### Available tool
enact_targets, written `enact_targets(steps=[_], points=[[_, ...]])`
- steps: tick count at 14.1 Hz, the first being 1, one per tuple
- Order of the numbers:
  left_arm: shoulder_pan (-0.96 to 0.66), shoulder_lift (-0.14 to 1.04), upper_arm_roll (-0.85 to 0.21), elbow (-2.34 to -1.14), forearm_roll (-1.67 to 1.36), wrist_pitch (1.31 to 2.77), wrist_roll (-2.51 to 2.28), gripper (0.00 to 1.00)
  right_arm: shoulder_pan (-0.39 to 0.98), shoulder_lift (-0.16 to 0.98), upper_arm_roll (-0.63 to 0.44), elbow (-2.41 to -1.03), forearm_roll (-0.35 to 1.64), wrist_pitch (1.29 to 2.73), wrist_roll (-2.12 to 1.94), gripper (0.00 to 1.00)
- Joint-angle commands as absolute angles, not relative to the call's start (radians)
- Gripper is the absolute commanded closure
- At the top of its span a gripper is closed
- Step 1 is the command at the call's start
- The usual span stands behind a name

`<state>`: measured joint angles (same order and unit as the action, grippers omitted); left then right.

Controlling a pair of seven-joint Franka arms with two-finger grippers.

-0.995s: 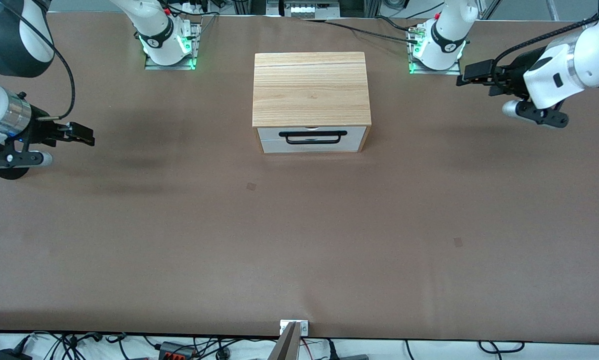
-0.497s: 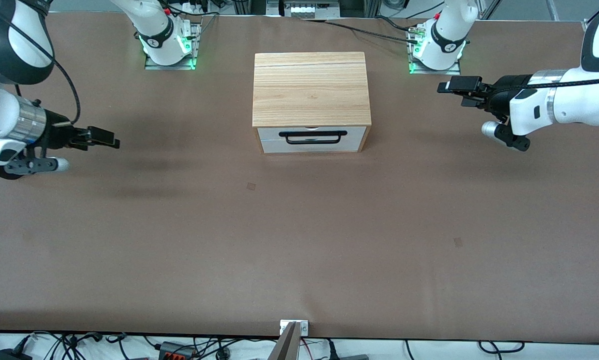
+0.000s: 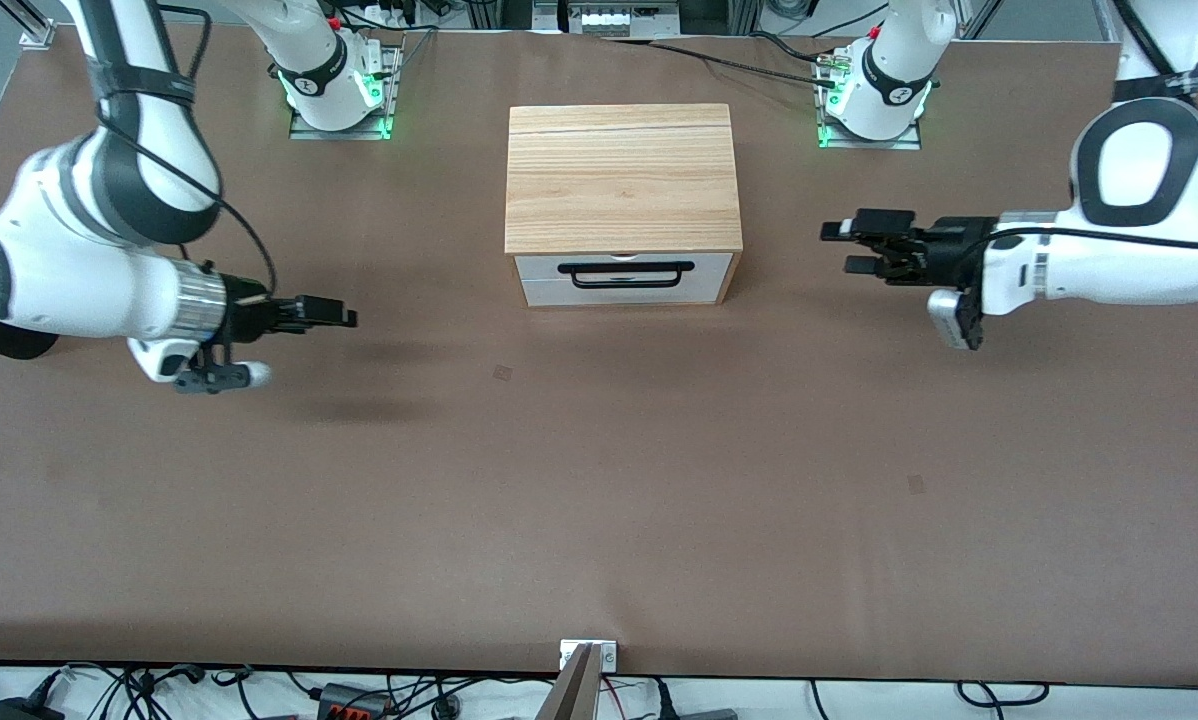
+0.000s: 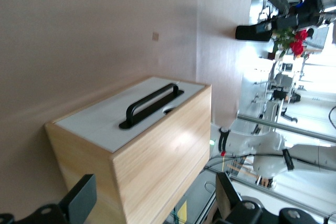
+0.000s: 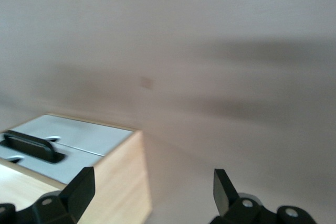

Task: Pull top drawer with both arms simultaneously
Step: 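Move both grippers inward toward the black drawer handle from either end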

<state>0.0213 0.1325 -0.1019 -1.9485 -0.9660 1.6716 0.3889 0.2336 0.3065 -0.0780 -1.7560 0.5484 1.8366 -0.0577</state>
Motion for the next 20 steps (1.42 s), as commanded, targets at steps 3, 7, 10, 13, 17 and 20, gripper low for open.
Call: enact_targets(steps=[3,7,10,13,17,20], points=[[0.009,0.214,-0.222,-1.990,-1.109,1.900,0.429,0.00,0.325,0.365,-0.083,-1.776,0.840,1.897,-0.141,0.00],[0.008,0.336,-0.252,-2.022,-1.197,1.971,0.631,0.00,0.344,0.465,-0.083,-1.792,1.176,1.896,-0.488,0.00],[0.000,0.405,-0.271,-2.113,-1.469,1.974,0.941,0.00,0.394,0.500,-0.083,-1.842,1.397,1.901,-0.716,0.00],[-0.003,0.460,-0.301,-2.186,-1.644,1.964,1.115,0.00,0.463,0.552,-0.083,-1.896,1.642,1.899,-0.947,0.00],[0.003,0.462,-0.313,-2.239,-1.724,1.932,1.124,0.00,0.509,0.555,-0.077,-1.968,1.747,1.864,-1.002,0.00],[0.006,0.462,-0.331,-2.256,-1.763,1.919,1.124,0.00,0.508,0.580,-0.055,-2.002,1.804,1.761,-1.063,0.00]])
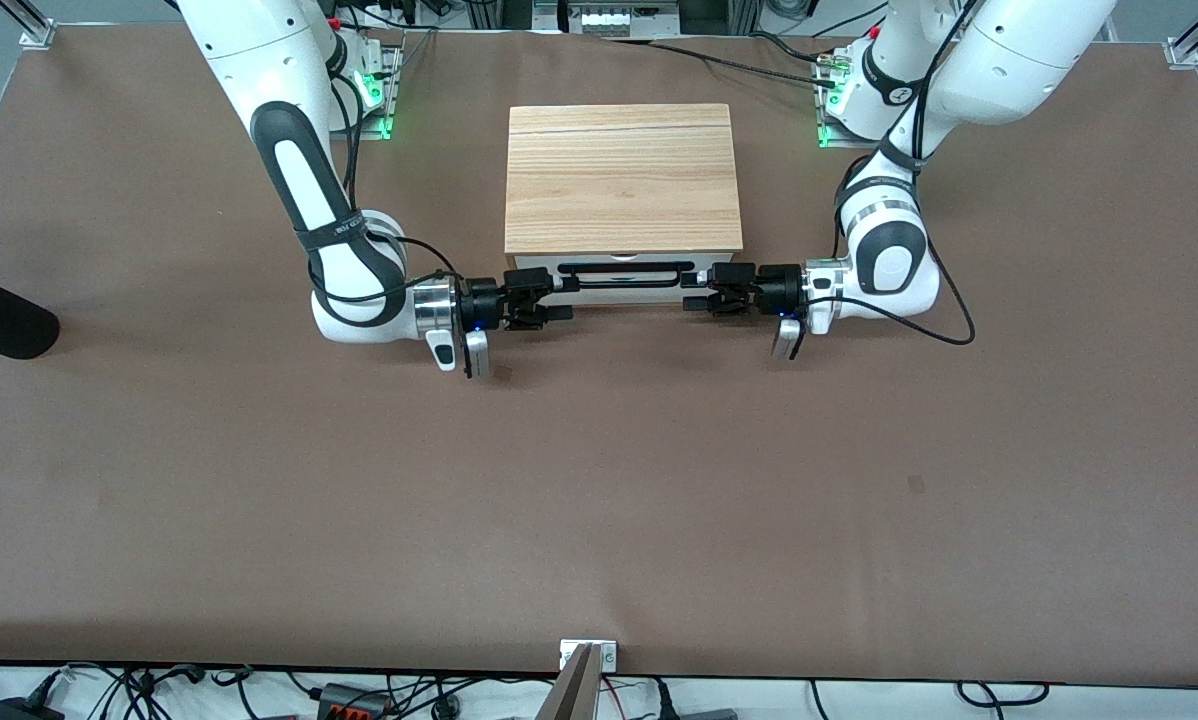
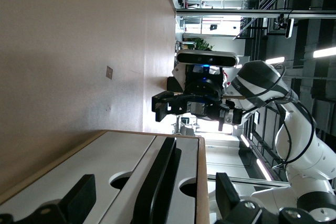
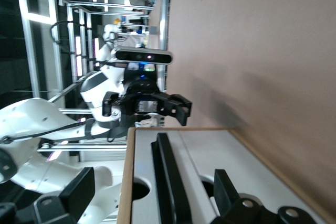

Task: Pull top drawer with both arms simultaneously
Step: 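Close both grippers on the ends of the black drawer handle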

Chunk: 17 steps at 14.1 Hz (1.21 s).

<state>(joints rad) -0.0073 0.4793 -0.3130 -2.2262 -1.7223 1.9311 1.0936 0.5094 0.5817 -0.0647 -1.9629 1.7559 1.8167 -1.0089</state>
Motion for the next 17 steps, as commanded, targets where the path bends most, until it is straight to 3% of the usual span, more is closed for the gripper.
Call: enact_targets(steps=[1,4,7,9,10,11,14,17], points=[[0.006,0.462,-0.331,-2.260,-1.763,1.917,1.124,0.03,0.506,0.589,-0.055,-2.006,1.805,1.720,-1.068,0.00],[0.002,0.459,-0.334,-2.270,-1.763,1.916,1.126,0.15,0.500,0.613,-0.055,-2.006,1.807,1.692,-1.092,0.00],[-0.003,0.465,-0.345,-2.272,-1.761,1.914,1.209,0.43,0.509,0.621,-0.055,-2.002,1.850,1.697,-1.094,0.00],[-0.002,0.465,-0.345,-2.272,-1.761,1.914,1.215,0.56,0.518,0.633,-0.054,-1.988,1.867,1.701,-1.095,0.11],[-0.002,0.465,-0.344,-2.272,-1.761,1.914,1.215,0.63,0.528,0.638,-0.054,-1.987,1.885,1.701,-1.095,0.30],[0.002,0.465,-0.345,-2.272,-1.761,1.914,1.215,0.67,0.532,0.640,-0.054,-1.988,1.891,1.703,-1.095,0.34],[0.006,0.468,-0.344,-2.272,-1.761,1.914,1.216,0.73,0.538,0.653,-0.055,-1.988,1.891,1.712,-1.097,0.37],[0.009,0.465,-0.345,-2.272,-1.759,1.911,1.216,0.87,0.538,0.655,-0.055,-1.987,1.890,1.715,-1.095,0.37]])
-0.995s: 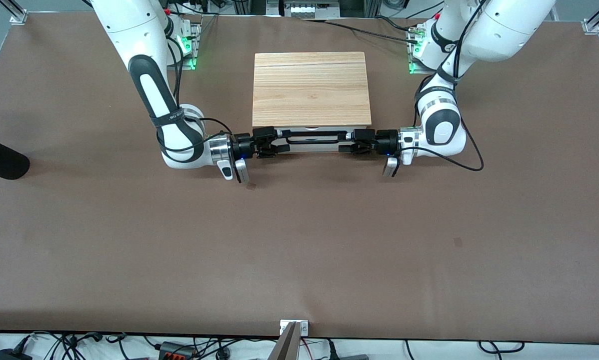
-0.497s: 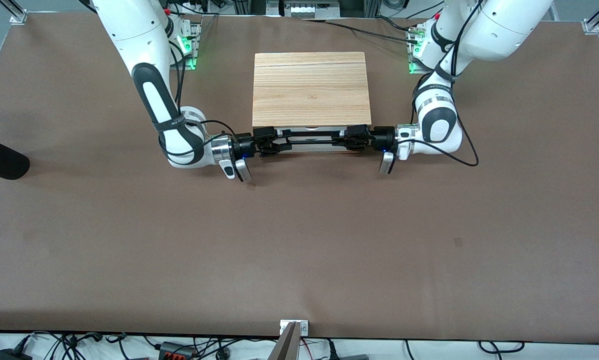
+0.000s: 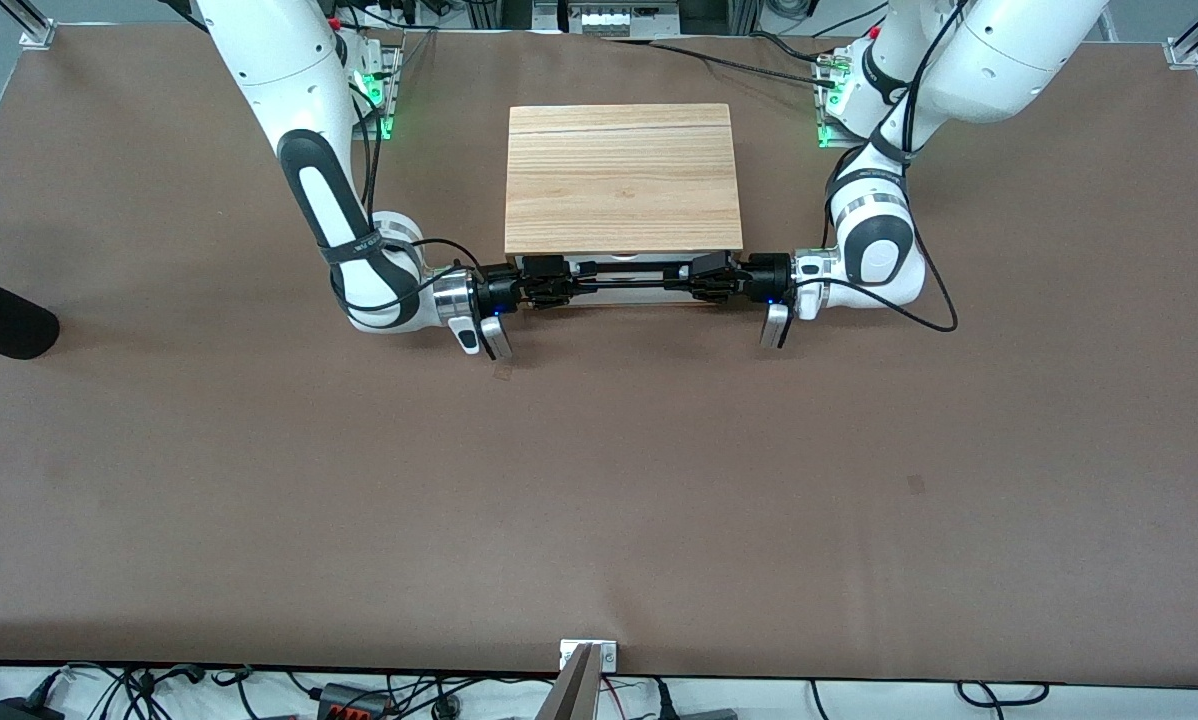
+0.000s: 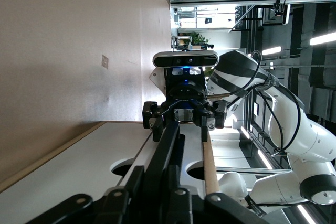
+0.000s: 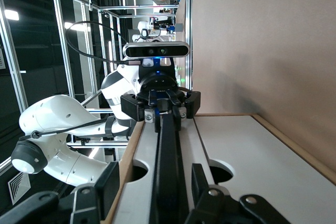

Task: Pull top drawer with both arms simultaneously
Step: 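Close both grippers on the ends of the black drawer handle, then pull the handle outward with both grippers, sliding the drawer open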

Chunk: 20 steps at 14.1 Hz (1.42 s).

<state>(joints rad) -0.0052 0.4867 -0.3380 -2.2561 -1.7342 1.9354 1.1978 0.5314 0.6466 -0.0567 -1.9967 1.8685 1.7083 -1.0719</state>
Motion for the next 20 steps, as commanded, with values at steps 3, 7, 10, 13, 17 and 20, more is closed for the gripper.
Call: enact_targets(steps=[3,7,10,13,17,20], points=[[0.009,0.463,-0.344,-2.270,-1.759,1.911,1.216,0.97,0.538,0.657,-0.055,-1.987,1.888,1.729,-1.095,0.41],[0.011,0.463,-0.344,-2.266,-1.758,1.910,1.216,0.99,0.555,0.661,-0.055,-1.990,1.887,1.767,-1.095,0.58],[0.011,0.463,-0.344,-2.264,-1.758,1.910,1.213,0.99,0.555,0.660,-0.055,-1.990,1.884,1.778,-1.097,0.83],[0.006,0.463,-0.344,-2.263,-1.758,1.910,1.206,0.99,0.560,0.660,-0.055,-1.987,1.885,1.778,-1.095,1.00],[0.009,0.465,-0.344,-2.247,-1.758,1.910,1.204,0.99,0.558,0.660,-0.055,-1.976,1.885,1.779,-1.097,1.00],[0.011,0.466,-0.344,-2.224,-1.758,1.910,1.201,0.99,0.557,0.663,-0.057,-1.971,1.885,1.781,-1.095,1.00]])
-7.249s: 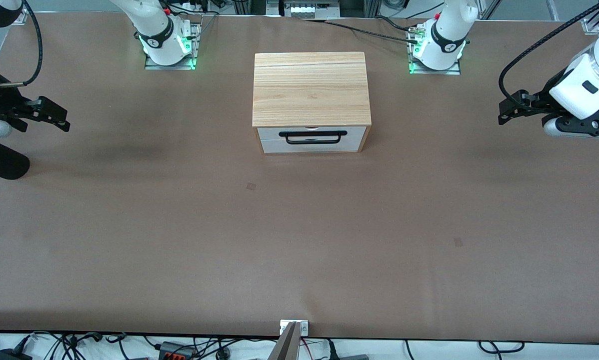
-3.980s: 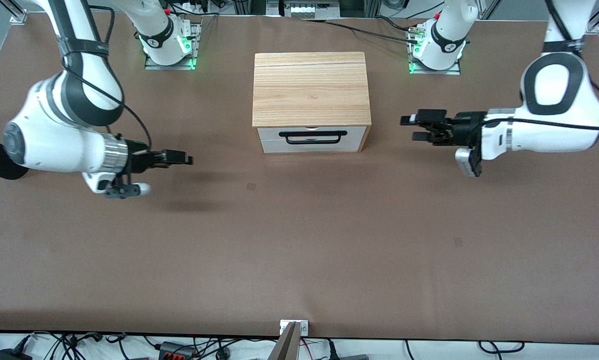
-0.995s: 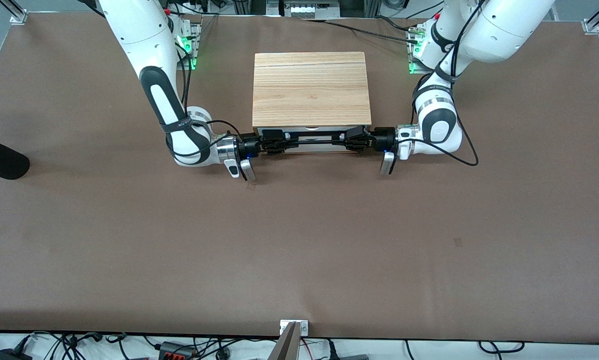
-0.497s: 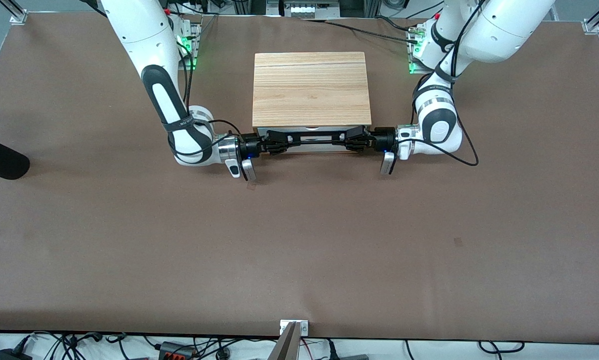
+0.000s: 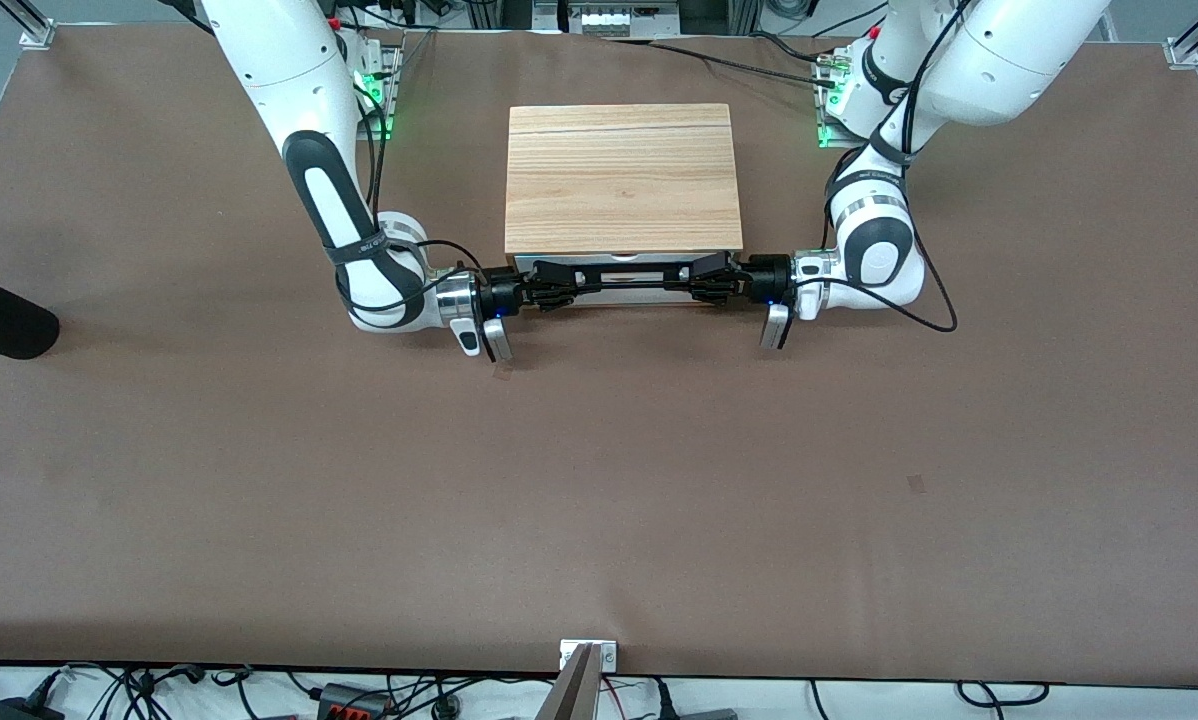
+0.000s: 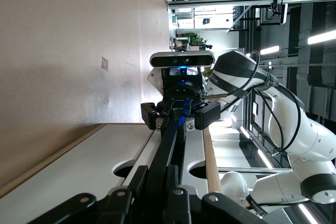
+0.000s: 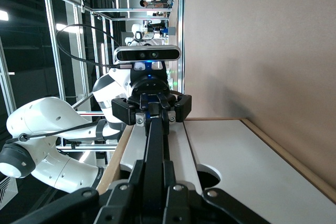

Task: Pull top drawer with both arms simultaneously
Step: 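Pull the handle outward with both grippers, sliding the drawer open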

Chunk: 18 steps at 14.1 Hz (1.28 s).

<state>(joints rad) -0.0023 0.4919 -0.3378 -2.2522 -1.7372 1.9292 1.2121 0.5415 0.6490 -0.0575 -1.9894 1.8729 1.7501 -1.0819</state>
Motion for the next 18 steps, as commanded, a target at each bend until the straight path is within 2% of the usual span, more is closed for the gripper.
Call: enact_targets(steps=[1,13,18], points=[[0.009,0.474,-0.344,-2.212,-1.758,1.910,1.200,0.99,0.557,0.664,-0.057,-1.959,1.885,1.792,-1.092,1.00],[0.052,0.663,-0.327,-1.956,-1.727,1.914,1.210,0.99,0.489,0.827,-0.066,-1.718,1.858,1.804,-1.049,1.00],[0.051,0.692,-0.327,-1.922,-1.721,1.917,1.213,0.98,0.477,0.891,-0.067,-1.629,1.841,1.805,-1.031,0.99]])
